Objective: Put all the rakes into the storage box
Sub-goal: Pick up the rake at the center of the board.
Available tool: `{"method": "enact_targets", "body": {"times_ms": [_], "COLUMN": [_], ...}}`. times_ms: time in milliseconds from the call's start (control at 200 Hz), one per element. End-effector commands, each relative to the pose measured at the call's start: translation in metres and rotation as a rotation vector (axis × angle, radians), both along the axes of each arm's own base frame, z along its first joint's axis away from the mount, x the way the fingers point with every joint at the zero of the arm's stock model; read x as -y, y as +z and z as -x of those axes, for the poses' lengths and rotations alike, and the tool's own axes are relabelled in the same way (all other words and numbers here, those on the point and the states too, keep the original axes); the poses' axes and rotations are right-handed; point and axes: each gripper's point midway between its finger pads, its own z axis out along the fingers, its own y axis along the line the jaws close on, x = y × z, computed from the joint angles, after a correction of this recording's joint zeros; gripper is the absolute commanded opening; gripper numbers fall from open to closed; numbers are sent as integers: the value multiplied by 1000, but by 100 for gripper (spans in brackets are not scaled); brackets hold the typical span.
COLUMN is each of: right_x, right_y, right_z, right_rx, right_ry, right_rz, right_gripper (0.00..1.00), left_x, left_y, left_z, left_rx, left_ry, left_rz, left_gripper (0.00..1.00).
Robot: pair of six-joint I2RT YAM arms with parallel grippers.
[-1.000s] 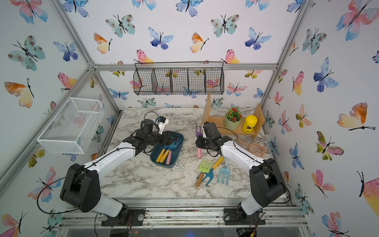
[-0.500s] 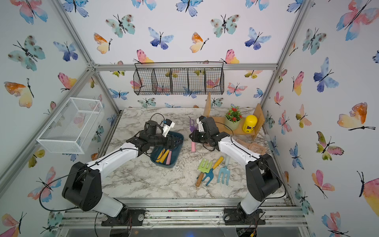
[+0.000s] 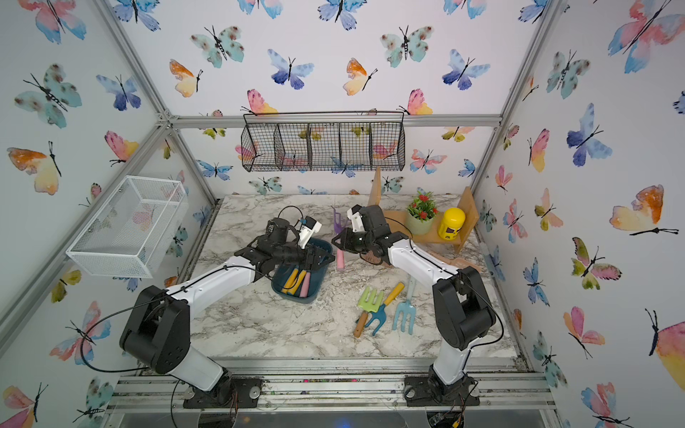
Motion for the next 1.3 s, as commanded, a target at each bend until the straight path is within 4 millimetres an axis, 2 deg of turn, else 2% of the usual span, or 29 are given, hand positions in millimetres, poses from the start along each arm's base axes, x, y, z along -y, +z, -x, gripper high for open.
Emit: {"method": "enact_targets", "body": {"times_ms": [0, 380, 676, 766, 851, 921, 1297], "right_x": [-16, -40, -47, -48, -47, -47, -43], "right_y": [16, 30, 46, 45, 44, 44, 40], "right_z": [9, 14, 23, 25, 26, 26, 26], "right_rx": [21, 62, 99, 96, 96, 99, 98], "right_ry": [76, 103, 151, 160, 159, 159, 150], "right_rz": [-78, -97, -126, -122, -114, -111, -86], "right_gripper": [2, 2, 2, 2, 2, 2, 4], "left_x": [14, 28, 30, 31, 30, 30, 22], "left_y": [13, 2, -7, -7, -7, -9, -10], "left_z": [2, 9, 7, 8, 7, 7, 1], "left_rx": [13, -16, -33, -34, -35, -37, -15], "left_ry": [-64, -97, -86, -86, -78, -70, -13], "left_rz": [45, 39, 33, 34, 31, 28, -4], "left_gripper": [62, 62, 56, 42, 16, 0, 0]}}
